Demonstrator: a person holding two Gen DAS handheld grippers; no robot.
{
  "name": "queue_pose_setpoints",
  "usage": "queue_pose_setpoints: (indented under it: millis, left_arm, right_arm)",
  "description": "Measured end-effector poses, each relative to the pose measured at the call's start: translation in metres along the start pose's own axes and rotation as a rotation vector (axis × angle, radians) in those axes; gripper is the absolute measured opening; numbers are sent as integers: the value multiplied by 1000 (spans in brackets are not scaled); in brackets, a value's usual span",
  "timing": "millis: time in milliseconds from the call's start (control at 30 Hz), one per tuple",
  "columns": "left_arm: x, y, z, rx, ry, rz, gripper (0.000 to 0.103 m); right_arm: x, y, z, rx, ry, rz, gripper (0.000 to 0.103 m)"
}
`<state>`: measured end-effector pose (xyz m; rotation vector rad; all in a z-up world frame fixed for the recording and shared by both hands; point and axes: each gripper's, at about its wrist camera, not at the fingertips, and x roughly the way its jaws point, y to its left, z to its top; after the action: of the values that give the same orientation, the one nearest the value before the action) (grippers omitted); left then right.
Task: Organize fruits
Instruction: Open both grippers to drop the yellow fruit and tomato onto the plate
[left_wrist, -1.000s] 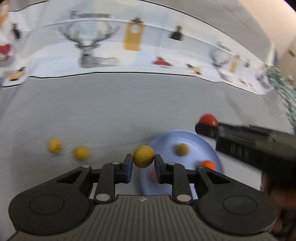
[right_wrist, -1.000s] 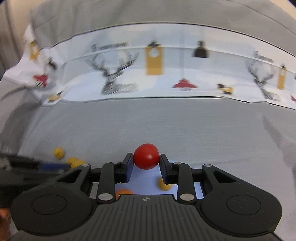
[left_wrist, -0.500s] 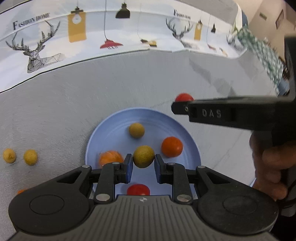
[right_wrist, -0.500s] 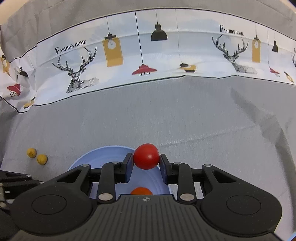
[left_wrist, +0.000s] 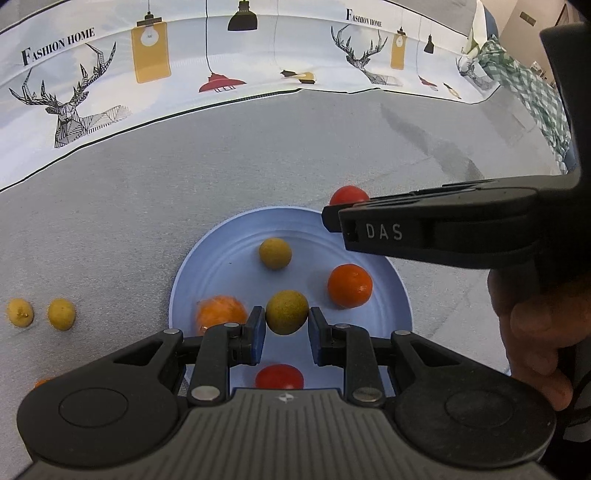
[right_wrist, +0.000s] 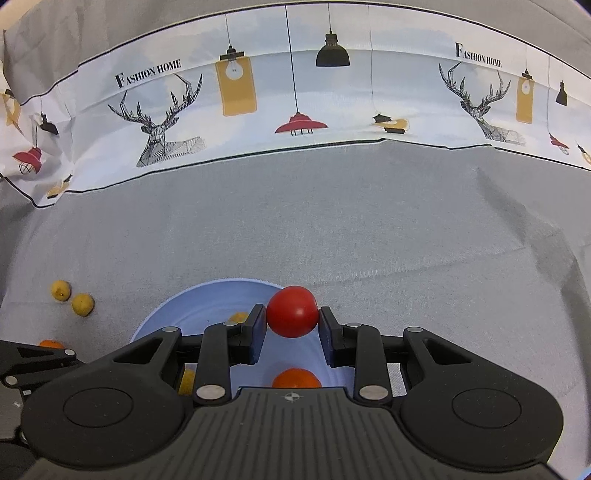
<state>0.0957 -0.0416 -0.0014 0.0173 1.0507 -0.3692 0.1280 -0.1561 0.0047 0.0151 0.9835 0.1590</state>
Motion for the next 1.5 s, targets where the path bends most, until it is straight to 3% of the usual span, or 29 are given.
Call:
queue_pose_setpoints:
  millis: [667,767,1500]
  left_arm:
    - [-4,1,0,-16,-9,-4,29]
    - [-5,4,1,-36,-17,-5,35]
    - [-9,12,2,-54,-30,22,35]
  right_arm:
    - [5,1,-1,2,19,-5,33]
    - [5,1,-1,3,16,-7,44]
    - [1,4,-2,8,-10,-20,45]
